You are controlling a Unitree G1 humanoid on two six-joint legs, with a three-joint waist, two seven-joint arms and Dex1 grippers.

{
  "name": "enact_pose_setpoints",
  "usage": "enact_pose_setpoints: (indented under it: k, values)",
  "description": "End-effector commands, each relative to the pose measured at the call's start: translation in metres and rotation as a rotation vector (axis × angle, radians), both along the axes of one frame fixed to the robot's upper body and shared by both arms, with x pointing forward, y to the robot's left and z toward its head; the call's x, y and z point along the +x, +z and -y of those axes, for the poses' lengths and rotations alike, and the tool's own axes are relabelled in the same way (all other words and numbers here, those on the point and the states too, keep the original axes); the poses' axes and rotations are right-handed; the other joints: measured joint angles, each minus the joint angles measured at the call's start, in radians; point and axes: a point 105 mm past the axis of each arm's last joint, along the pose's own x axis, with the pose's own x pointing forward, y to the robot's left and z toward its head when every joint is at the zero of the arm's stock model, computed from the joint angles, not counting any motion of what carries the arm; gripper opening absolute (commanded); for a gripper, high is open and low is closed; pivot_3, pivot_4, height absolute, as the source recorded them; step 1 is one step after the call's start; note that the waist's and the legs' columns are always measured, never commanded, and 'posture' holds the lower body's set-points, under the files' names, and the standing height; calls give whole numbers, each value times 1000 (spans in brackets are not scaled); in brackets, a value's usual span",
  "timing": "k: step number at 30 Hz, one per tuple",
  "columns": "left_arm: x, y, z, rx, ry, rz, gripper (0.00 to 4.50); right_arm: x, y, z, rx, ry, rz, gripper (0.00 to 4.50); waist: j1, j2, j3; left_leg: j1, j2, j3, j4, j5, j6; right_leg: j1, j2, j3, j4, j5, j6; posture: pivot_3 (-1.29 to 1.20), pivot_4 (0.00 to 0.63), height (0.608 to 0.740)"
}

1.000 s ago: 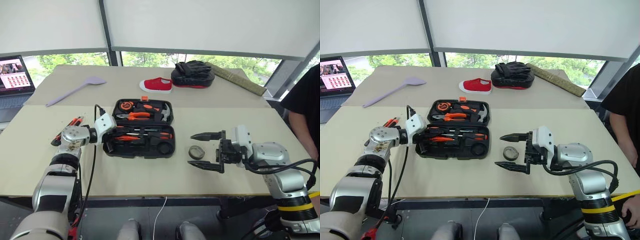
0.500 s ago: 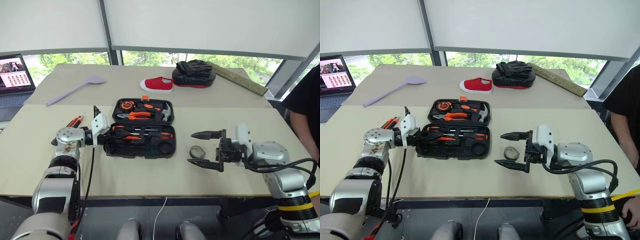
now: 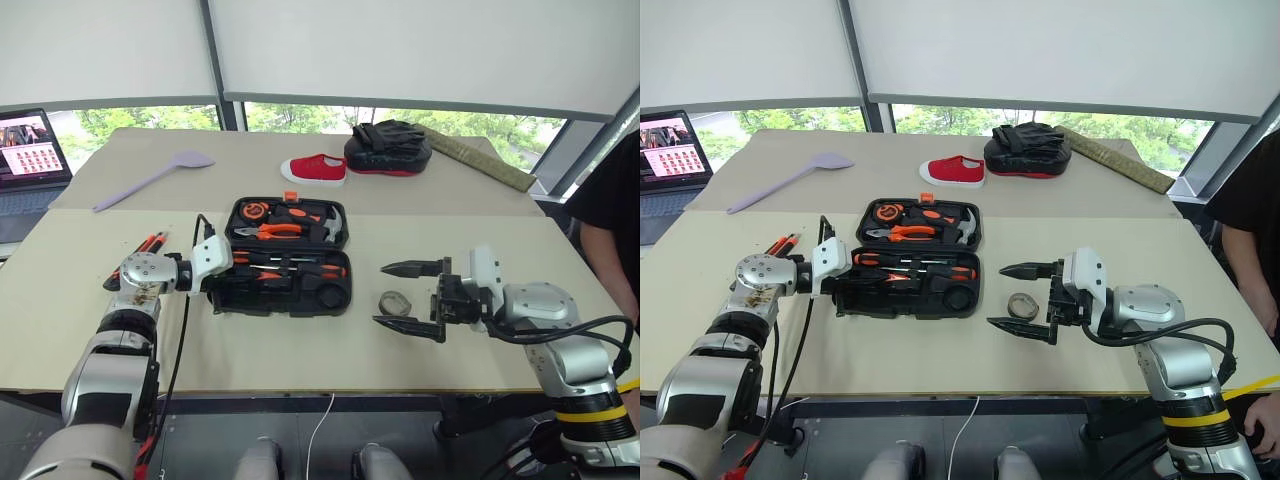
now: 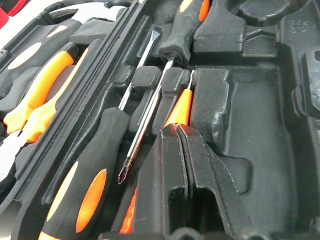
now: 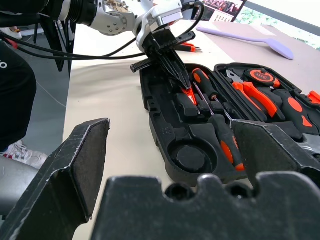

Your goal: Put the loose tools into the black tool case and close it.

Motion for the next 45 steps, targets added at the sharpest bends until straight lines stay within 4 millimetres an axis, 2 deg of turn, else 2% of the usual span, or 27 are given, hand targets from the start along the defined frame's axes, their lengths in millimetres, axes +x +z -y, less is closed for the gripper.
enact_pose_setpoints:
  k: [1,13,19,23,26,28,29,31,32,33,36,41,45]
  values:
    - [8,6,1,-38,48,4,72,-4,11,0,19,13,39,4500,0,0,0,0,0,0,0,0,0,0,0,0,0,0,0,0,150,740]
    - [2,-22,2,-1,74,-119,72,-6,9,2,18,5,33,4500,0,2,-1,1,0,0,1,1,0,1,0,0,0,1,0,0,150,740]
    - [1,-26,-6,-27,120,-147,72,-4,5,4,14,7,26,4500,-1,3,-2,1,0,0,1,1,1,1,0,0,0,1,0,0,150,740]
    - [7,7,-6,-265,133,-50,72,-4,6,3,26,14,43,4500,-1,3,-2,1,0,0,1,1,1,1,0,0,0,1,0,0,150,740]
    - [-3,43,-30,-455,164,81,740,-2,13,4,88,6,79,4500,-6,2,-1,0,0,0,1,1,1,0,0,0,0,1,0,0,150,740]
    - [-17,53,-53,-523,237,134,1513,-2,16,5,125,5,86,4500,-22,2,-1,-1,0,0,0,1,1,-1,0,0,0,1,0,0,150,740]
    - [-25,54,-63,-540,276,149,1925,-2,17,5,135,6,101,4500,-28,2,-1,-1,1,0,-1,0,1,-1,0,1,0,1,0,0,150,740]
    - [-50,52,-95,-586,442,191,2690,-4,16,4,156,10,130,4500,-35,2,-1,-1,1,-1,-3,0,1,-2,0,1,0,1,0,0,150,740]
    - [-64,48,-111,-616,544,209,2888,-5,15,3,173,10,134,4500,-35,2,-1,0,1,-1,-3,0,1,-1,0,1,0,1,0,0,150,740]
    - [-78,44,-124,-633,634,225,3324,-6,15,2,184,10,147,4500,-41,2,-1,1,1,-1,-4,0,1,-1,0,1,0,1,0,0,150,740]
    - [-118,27,-145,-655,868,248,4368,-7,13,-1,217,3,184,4500,-42,1,-1,2,1,0,-4,-1,1,0,-2,1,-1,1,0,0,150,740]
    - [-179,1,-171,-675,1210,291,4478,-5,9,-4,241,-14,232,4500,-10,-1,-2,3,1,1,-3,-1,-1,1,-4,-2,-3,1,-1,0,150,740]
    - [-214,-15,-191,-641,1408,286,4478,0,6,-5,261,-39,230,4500,-6,-4,-3,4,1,2,-3,-5,-8,1,-4,-1,-4,-1,-6,0,150,740]
